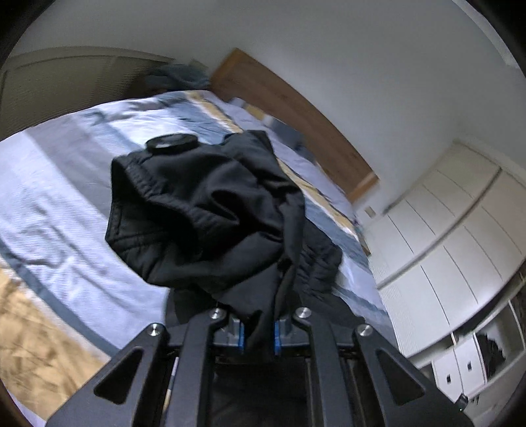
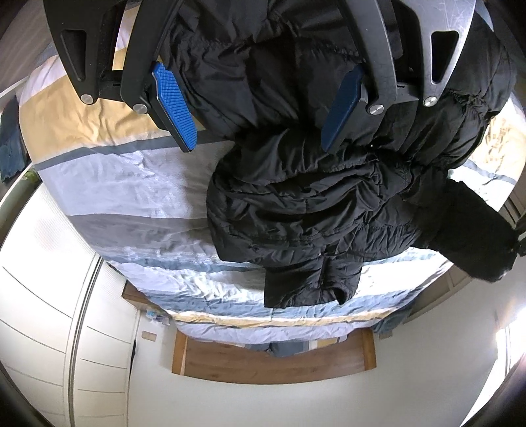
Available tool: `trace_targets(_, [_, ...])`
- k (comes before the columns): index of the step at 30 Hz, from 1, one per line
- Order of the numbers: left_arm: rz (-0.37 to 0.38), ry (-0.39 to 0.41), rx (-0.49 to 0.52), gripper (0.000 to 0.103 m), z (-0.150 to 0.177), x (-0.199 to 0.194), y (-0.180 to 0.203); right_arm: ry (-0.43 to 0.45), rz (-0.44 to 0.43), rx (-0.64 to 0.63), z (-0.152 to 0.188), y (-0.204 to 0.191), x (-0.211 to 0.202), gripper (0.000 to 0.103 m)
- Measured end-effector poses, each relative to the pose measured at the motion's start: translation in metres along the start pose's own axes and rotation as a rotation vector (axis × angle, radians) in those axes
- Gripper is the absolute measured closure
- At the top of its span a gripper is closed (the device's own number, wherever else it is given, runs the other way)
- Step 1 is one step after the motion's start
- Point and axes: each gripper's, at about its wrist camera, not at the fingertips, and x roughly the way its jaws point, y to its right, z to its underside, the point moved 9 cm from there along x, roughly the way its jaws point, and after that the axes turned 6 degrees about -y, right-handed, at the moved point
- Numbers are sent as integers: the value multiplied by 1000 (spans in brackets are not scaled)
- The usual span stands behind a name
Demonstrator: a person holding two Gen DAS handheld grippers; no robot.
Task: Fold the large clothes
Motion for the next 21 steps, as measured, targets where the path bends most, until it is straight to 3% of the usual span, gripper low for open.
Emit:
trace_targets(10, [41, -131, 162, 93, 75, 51, 111, 21, -27, 82, 19, 39, -2, 26])
trace_targets(15, [35, -218, 185, 93, 125, 86, 138, 17, -24, 103, 29, 58, 2, 26])
trace_targets(21, [-32, -329, 229, 93, 186, 130, 151, 19, -47, 129, 39, 75, 6, 26])
